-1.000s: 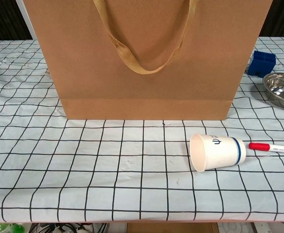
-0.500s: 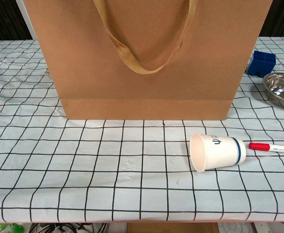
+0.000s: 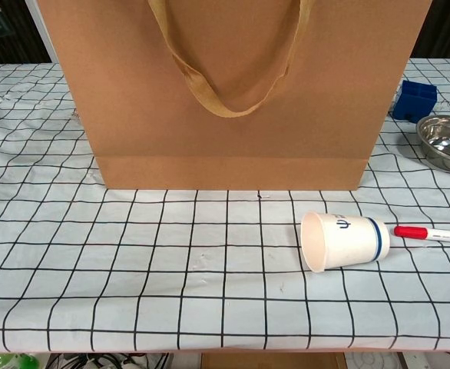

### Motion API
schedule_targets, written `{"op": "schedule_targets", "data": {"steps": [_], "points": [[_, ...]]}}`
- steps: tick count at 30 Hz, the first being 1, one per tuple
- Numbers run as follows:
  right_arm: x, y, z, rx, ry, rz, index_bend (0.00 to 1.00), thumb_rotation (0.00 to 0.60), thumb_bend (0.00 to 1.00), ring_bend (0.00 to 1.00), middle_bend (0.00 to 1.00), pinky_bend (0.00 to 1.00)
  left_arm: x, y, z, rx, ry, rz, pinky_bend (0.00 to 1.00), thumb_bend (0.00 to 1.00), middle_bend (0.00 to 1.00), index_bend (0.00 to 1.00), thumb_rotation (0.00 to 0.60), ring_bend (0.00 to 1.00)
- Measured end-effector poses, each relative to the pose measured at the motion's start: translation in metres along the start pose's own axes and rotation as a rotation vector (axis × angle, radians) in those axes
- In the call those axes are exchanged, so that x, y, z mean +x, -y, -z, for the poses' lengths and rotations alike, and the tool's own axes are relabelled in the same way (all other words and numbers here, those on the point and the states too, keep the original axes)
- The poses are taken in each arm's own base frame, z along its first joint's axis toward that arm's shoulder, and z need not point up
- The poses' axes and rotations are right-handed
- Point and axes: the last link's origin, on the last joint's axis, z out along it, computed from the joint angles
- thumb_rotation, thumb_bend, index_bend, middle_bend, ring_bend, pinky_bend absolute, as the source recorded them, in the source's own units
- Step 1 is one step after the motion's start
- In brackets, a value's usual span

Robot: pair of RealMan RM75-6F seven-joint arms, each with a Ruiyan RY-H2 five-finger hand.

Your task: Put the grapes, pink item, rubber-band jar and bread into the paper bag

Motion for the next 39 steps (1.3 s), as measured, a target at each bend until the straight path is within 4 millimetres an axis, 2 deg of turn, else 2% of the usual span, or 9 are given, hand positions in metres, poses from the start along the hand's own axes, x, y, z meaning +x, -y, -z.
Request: {"op": "schedule_targets", "data": {"steps": [3, 4, 8, 11, 16, 22, 30, 34, 39], "points": [[0.0, 0.0, 0.0, 0.001, -0.002, -0.001, 0.1, 0.6, 0.3, 0.19, 0.09, 0.33, -0.004, 0.003, 0.0, 0.021, 0.02, 0.003, 0.57, 0.43, 0.52, 0.57, 0.6, 0.36], [0.0, 0.0, 0.0, 0.002, -0.002, 0.0, 0.1, 0.6, 0.3, 0.19, 0.09, 0.33, -0.005, 0.004, 0.0, 0.029, 0.028, 0.004, 0.53, 0.37, 0.47, 0.52, 0.6, 0.31], [0.0, 0.0, 0.0, 0.001, -0.003, -0.001, 0.1, 0.6, 0.3, 0.19, 0.09, 0.33, -0.01, 0.009, 0.001, 0.055, 0.087, -0.003, 0.23, 0.12, 0.16, 0.25, 0.6, 0.03], [0.0, 0.0, 0.0, -0.001, -0.003, -0.001, 0.1, 0.6, 0.3, 0.19, 0.09, 0.33, -0.01, 0.011, 0.003, 0.077, 0.146, -0.011, 0.15, 0.08, 0.09, 0.19, 0.6, 0.0], [0.0, 0.0, 0.0, 0.001, 0.0, 0.0, 0.1, 0.6, 0.3, 0.19, 0.09, 0.33, 0.003, 0.01, 0.002, 0.09, 0.16, 0.013, 0.14, 0.07, 0.09, 0.19, 0.6, 0.0], [-0.001, 0.001, 0.0, 0.004, 0.0, 0.002, 0.1, 0.6, 0.3, 0.19, 0.09, 0.33, 0.037, 0.01, 0.01, 0.079, 0.024, -0.038, 0.14, 0.07, 0.12, 0.2, 0.6, 0.0], [-0.001, 0.002, 0.001, 0.008, -0.001, 0.005, 0.1, 0.6, 0.3, 0.19, 0.09, 0.33, 0.082, 0.03, 0.055, 0.08, -0.121, -0.259, 0.14, 0.07, 0.12, 0.19, 0.6, 0.0], [-0.001, 0.002, 0.001, 0.007, 0.0, 0.008, 0.1, 0.6, 0.3, 0.19, 0.09, 0.33, 0.09, 0.048, 0.082, 0.127, -0.114, -0.301, 0.14, 0.08, 0.12, 0.19, 0.6, 0.0], [-0.001, 0.001, 0.001, 0.003, -0.003, 0.008, 0.1, 0.6, 0.3, 0.19, 0.09, 0.33, 0.09, 0.087, 0.113, 0.18, -0.091, -0.31, 0.17, 0.09, 0.13, 0.19, 0.6, 0.0]]}}
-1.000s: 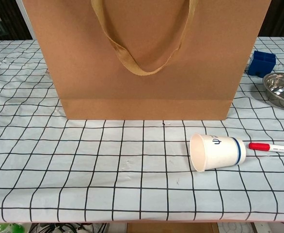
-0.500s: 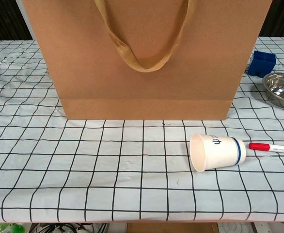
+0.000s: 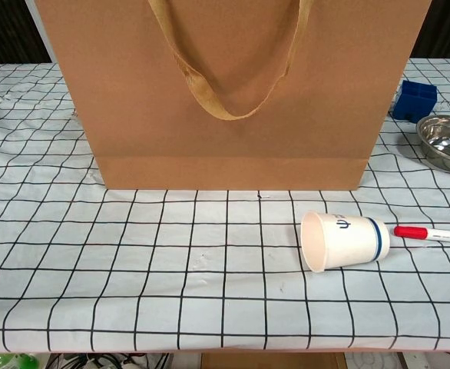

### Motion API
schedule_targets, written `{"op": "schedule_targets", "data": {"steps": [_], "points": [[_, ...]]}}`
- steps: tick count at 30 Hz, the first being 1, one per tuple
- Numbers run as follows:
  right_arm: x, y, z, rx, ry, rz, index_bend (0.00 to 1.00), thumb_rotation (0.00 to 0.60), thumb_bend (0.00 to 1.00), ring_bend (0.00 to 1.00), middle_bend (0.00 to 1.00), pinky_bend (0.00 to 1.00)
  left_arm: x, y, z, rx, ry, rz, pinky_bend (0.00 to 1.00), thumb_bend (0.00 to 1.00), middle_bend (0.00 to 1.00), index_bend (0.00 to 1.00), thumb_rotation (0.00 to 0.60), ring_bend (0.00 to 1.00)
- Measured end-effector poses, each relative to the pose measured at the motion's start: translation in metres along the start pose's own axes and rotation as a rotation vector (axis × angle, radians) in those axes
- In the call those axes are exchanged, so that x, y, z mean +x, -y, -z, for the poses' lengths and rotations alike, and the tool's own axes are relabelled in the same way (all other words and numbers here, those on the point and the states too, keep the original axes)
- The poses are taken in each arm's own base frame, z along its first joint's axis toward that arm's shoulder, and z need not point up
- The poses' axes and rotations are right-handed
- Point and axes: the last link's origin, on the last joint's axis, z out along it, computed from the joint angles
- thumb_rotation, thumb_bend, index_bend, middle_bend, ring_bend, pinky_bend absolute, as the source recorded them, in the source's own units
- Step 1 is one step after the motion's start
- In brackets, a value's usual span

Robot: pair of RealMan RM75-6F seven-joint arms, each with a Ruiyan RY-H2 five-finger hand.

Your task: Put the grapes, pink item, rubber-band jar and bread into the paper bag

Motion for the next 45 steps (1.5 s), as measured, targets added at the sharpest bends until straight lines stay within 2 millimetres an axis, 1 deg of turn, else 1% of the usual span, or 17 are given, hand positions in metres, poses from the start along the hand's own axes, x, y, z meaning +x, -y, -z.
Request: {"op": "schedule_targets", "data": {"steps": [2, 5, 9, 12, 15, 18, 20, 23, 26, 35, 38, 42, 45], "points": [[0.0, 0.0, 0.0, 0.0, -0.001, 0.001, 0.1, 0.6, 0.3, 0.19, 0.09, 0.33, -0.007, 0.019, 0.009, 0.013, 0.026, -0.011, 0.16, 0.09, 0.13, 0.19, 0.6, 0.0], [0.0, 0.0, 0.0, 0.0, 0.001, 0.002, 0.1, 0.6, 0.3, 0.19, 0.09, 0.33, -0.019, 0.042, 0.02, 0.034, 0.073, -0.02, 0.15, 0.09, 0.13, 0.19, 0.6, 0.0], [-0.001, 0.0, 0.0, 0.0, 0.001, 0.005, 0.1, 0.6, 0.3, 0.19, 0.09, 0.33, -0.04, 0.063, 0.025, 0.062, 0.135, -0.058, 0.14, 0.09, 0.12, 0.19, 0.6, 0.0], [0.0, 0.0, 0.0, -0.002, 0.0, 0.004, 0.1, 0.6, 0.3, 0.19, 0.09, 0.33, -0.059, 0.077, 0.024, 0.095, 0.195, -0.083, 0.13, 0.09, 0.12, 0.18, 0.6, 0.0], [0.0, 0.0, -0.001, -0.003, 0.0, 0.004, 0.1, 0.6, 0.3, 0.19, 0.09, 0.33, -0.081, 0.085, 0.02, 0.139, 0.264, -0.07, 0.12, 0.09, 0.1, 0.17, 0.6, 0.0], [0.0, -0.001, 0.0, -0.004, -0.001, 0.002, 0.1, 0.6, 0.3, 0.19, 0.09, 0.33, -0.102, 0.094, 0.012, 0.179, 0.313, -0.056, 0.12, 0.08, 0.1, 0.17, 0.6, 0.0], [0.0, -0.001, 0.0, -0.004, -0.001, 0.002, 0.1, 0.6, 0.3, 0.19, 0.09, 0.33, -0.116, 0.098, 0.003, 0.199, 0.339, -0.037, 0.12, 0.06, 0.1, 0.17, 0.6, 0.0], [0.0, -0.001, -0.001, -0.005, 0.0, 0.003, 0.1, 0.6, 0.3, 0.19, 0.09, 0.33, -0.135, 0.096, -0.012, 0.202, 0.373, -0.014, 0.12, 0.05, 0.1, 0.16, 0.6, 0.0], [-0.001, 0.0, -0.001, -0.002, 0.002, 0.006, 0.1, 0.6, 0.3, 0.19, 0.09, 0.33, -0.149, 0.089, -0.021, 0.203, 0.412, 0.006, 0.12, 0.05, 0.1, 0.15, 0.6, 0.0], [-0.001, -0.001, 0.0, -0.004, 0.002, 0.004, 0.1, 0.6, 0.3, 0.19, 0.09, 0.33, -0.181, 0.072, -0.048, 0.197, 0.494, -0.066, 0.12, 0.05, 0.09, 0.15, 0.6, 0.0], [-0.001, 0.0, -0.001, -0.002, 0.003, 0.004, 0.1, 0.6, 0.3, 0.19, 0.09, 0.33, -0.193, 0.064, -0.054, 0.209, 0.517, -0.055, 0.12, 0.05, 0.07, 0.14, 0.6, 0.0], [-0.001, -0.001, -0.001, -0.004, 0.003, 0.001, 0.11, 0.6, 0.3, 0.19, 0.09, 0.33, -0.206, 0.061, -0.06, 0.225, 0.535, -0.061, 0.12, 0.05, 0.06, 0.13, 0.6, 0.0], [-0.001, -0.002, -0.001, -0.007, 0.001, 0.002, 0.11, 0.6, 0.3, 0.19, 0.09, 0.33, -0.215, 0.058, -0.063, 0.237, 0.55, -0.054, 0.08, 0.04, 0.05, 0.13, 0.6, 0.0]]}}
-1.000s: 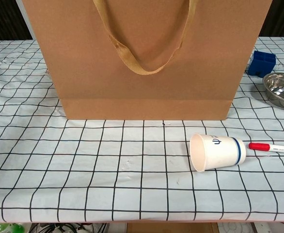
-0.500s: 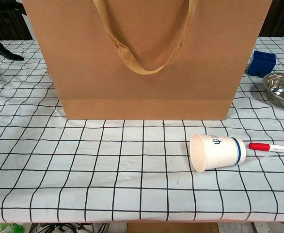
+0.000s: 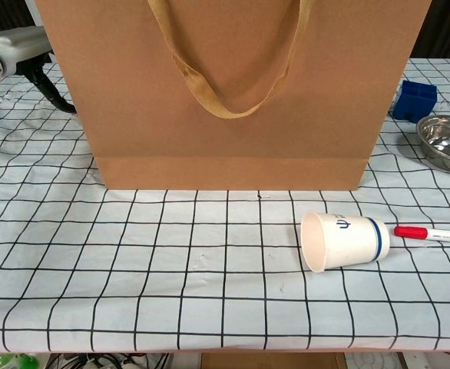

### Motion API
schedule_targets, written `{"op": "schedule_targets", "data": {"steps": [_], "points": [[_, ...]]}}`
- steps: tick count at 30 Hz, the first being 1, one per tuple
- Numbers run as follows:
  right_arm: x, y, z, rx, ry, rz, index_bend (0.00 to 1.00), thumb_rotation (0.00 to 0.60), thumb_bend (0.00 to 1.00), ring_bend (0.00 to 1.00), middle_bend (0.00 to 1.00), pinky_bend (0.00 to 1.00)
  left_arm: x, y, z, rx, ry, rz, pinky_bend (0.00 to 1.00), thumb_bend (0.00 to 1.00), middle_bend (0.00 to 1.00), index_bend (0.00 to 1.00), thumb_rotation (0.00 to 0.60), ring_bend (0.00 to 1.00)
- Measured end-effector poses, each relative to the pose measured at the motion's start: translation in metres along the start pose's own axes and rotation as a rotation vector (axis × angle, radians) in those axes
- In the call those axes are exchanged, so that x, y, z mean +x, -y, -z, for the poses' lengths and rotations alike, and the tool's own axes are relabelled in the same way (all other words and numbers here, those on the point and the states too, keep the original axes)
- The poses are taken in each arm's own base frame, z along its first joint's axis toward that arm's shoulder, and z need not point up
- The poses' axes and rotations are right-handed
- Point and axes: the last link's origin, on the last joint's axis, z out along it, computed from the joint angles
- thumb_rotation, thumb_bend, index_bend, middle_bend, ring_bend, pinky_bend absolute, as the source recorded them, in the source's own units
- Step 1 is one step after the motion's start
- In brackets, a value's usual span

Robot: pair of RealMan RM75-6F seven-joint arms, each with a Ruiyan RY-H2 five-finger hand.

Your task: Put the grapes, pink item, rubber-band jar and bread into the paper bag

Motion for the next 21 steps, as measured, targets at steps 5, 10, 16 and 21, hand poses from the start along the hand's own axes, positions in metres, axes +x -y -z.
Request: {"op": "schedule_targets", "data": {"steps": [5, 10, 16, 21], "points": [[-0.001, 0.0, 0.0, -0.003, 0.003, -0.002, 0.11, 0.6, 0.3, 0.19, 0.09, 0.33, -0.009, -0.004, -0.008, 0.004, 0.04, -0.014, 0.06, 0.04, 0.01, 0.11, 0.6, 0.0], [0.0, 0.0, 0.0, -0.002, 0.004, -0.002, 0.11, 0.6, 0.3, 0.19, 0.09, 0.33, -0.017, -0.007, -0.014, 0.02, 0.056, -0.018, 0.06, 0.04, 0.0, 0.06, 0.6, 0.0], [-0.001, 0.0, 0.001, -0.003, 0.007, -0.007, 0.11, 0.6, 0.3, 0.19, 0.09, 0.33, -0.027, -0.01, -0.022, 0.049, 0.066, -0.016, 0.06, 0.04, 0.0, 0.05, 0.6, 0.0], [-0.001, 0.0, 0.0, -0.003, 0.007, -0.006, 0.11, 0.6, 0.3, 0.19, 0.09, 0.33, -0.035, -0.015, -0.031, 0.078, 0.086, 0.0, 0.07, 0.04, 0.0, 0.04, 0.6, 0.0]]}}
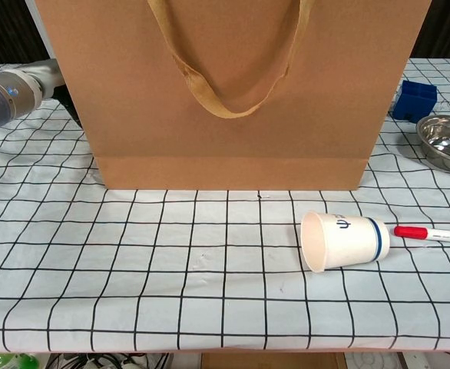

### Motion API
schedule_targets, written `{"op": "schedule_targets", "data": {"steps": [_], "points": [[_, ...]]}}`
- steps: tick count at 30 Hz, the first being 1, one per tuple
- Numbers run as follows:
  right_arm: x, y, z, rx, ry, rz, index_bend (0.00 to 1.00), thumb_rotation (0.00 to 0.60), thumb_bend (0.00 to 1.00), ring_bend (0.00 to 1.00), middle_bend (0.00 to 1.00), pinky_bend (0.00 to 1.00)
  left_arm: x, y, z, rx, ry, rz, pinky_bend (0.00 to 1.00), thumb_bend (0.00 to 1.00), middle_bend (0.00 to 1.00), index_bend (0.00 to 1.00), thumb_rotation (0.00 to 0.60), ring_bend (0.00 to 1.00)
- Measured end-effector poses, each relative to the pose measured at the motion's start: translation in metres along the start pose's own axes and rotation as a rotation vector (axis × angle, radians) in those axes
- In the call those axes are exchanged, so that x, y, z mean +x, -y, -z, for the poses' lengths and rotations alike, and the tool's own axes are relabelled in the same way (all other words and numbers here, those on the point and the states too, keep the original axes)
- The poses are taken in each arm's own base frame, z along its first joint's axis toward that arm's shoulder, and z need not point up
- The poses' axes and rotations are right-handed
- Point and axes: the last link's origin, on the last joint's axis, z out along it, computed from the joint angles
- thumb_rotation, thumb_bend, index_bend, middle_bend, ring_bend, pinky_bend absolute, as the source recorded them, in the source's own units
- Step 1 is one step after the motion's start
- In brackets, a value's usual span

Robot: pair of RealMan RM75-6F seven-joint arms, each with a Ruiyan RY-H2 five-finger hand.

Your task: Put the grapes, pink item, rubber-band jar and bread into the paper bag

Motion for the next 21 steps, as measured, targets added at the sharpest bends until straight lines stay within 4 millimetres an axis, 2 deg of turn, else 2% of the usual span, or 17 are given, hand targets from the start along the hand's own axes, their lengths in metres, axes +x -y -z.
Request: {"op": "schedule_targets", "data": {"steps": [13, 19, 21], "points": [[0.0, 0.0, 0.0, 0.002, 0.003, 0.0, 0.11, 0.6, 0.3, 0.19, 0.09, 0.33, -0.017, -0.012, -0.008, 0.002, 0.055, -0.037, 0.08, 0.07, 0.02, 0.06, 0.6, 0.0], [0.0, 0.0, 0.0, 0.003, 0.006, -0.002, 0.11, 0.6, 0.3, 0.19, 0.09, 0.33, -0.022, -0.012, -0.01, 0.017, 0.066, -0.093, 0.17, 0.14, 0.14, 0.15, 0.6, 0.02], [-0.001, 0.0, 0.0, 0.005, 0.008, -0.002, 0.11, 0.6, 0.31, 0.19, 0.09, 0.33, -0.022, -0.011, -0.01, 0.02, 0.059, -0.104, 0.24, 0.2, 0.22, 0.2, 0.6, 0.09]]}}
